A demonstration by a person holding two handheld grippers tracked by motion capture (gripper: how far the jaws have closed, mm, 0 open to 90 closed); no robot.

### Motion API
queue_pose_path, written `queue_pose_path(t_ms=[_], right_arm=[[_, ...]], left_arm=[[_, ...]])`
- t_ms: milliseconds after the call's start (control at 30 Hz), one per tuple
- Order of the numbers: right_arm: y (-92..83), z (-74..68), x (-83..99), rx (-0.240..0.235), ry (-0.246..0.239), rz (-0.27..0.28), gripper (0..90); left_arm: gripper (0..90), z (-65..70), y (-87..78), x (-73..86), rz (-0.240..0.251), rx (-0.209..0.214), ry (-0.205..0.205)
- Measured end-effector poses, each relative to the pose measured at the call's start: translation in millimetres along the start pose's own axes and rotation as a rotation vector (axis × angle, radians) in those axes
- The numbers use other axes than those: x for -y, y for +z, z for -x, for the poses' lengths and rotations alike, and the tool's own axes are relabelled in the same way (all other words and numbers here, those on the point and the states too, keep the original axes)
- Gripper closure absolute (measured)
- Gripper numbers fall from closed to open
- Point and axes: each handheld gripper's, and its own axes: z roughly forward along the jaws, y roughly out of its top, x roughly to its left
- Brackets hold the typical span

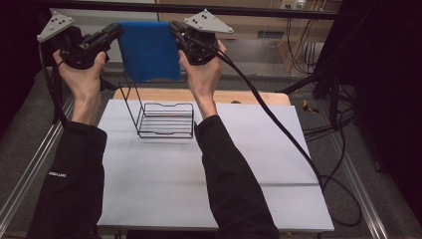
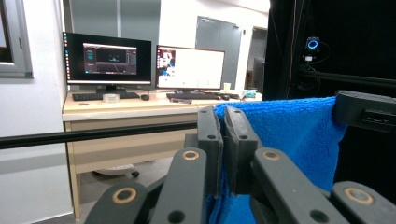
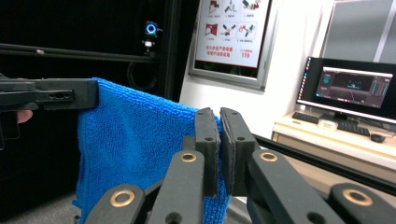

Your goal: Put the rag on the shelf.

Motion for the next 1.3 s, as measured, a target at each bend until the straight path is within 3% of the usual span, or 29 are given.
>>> queue_pose_path(t_ms=[333, 500, 600, 1033, 1300], right_arm=[[14.2, 8.3, 11.0, 0.014, -0.009, -0.046, 86.5], [13.9, 4.7, 15.9, 0.011, -0.024, -0.073, 86.6], [12.2, 3.3, 20.7, -0.004, 0.001, -0.081, 86.6], [12.1, 10.0, 63.5, -0.025, 0.037, -0.176, 86.5], [10.2, 7.1, 71.5, -0.049, 0.023, -0.188, 86.5]], left_arm=[[86.0, -9.9, 17.3, 14.9, -0.018, -0.008, 0.005], [86.0, -14.5, 16.0, 24.3, -0.032, -0.004, 0.000], [86.0, -15.9, 14.0, 31.0, -0.045, 0.004, 0.006], [86.0, -16.0, 20.5, 65.3, -0.115, 0.006, 0.019], [86.0, -19.2, 12.4, 77.2, -0.126, 0.021, 0.017]])
